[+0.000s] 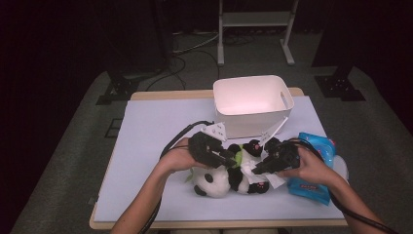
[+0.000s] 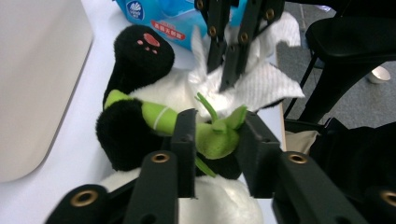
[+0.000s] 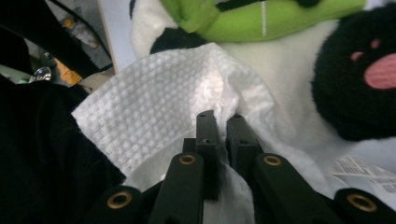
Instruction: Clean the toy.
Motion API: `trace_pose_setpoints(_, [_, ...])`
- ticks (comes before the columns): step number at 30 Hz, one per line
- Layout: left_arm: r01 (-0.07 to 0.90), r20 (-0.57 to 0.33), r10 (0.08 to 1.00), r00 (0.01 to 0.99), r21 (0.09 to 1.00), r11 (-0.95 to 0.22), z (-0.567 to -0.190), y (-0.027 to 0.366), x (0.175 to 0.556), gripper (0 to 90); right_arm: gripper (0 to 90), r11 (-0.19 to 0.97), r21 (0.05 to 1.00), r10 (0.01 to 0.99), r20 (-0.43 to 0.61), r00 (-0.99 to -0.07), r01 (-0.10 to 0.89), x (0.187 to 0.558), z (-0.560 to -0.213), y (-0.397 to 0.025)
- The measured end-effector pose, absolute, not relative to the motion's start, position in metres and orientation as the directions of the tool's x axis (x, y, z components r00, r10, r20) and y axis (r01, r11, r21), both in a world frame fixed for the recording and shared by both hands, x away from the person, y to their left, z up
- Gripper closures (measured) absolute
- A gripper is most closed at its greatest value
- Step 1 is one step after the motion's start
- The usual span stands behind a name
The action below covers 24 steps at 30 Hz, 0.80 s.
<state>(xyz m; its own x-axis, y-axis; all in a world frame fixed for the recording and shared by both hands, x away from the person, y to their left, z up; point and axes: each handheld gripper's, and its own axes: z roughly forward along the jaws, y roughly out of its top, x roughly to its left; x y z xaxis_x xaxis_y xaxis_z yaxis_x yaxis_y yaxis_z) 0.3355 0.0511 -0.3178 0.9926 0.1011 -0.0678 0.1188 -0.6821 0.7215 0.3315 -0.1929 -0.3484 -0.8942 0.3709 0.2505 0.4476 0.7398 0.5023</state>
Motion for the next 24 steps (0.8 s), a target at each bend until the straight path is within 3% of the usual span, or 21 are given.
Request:
trace_pose_setpoints(13, [0.181, -0.081, 0.190, 0.978, 0.781, -0.598, -0.312, 0.100, 0.331, 44.0, 84.7, 0.642, 0.574, 0.499, 0.191, -0.846, 0.508, 0.342, -0.311, -0.249])
trace_pose_setpoints(18, [0.206, -0.083, 0.230, 0.970, 0.786, -0.583, -0.313, 0.115, 0.329, 38.7, 84.7, 0.583, 0.580, 0.609, 0.153, -0.778, 0.570, 0.340, -0.297, -0.295])
trace_pose_setpoints(24, [0.232, -0.081, 0.277, 0.957, 0.786, -0.573, -0.321, 0.131, 0.328, 34.7, 84.4, 0.496, 0.566, 0.726, 0.145, -0.672, 0.659, 0.334, -0.305, -0.349])
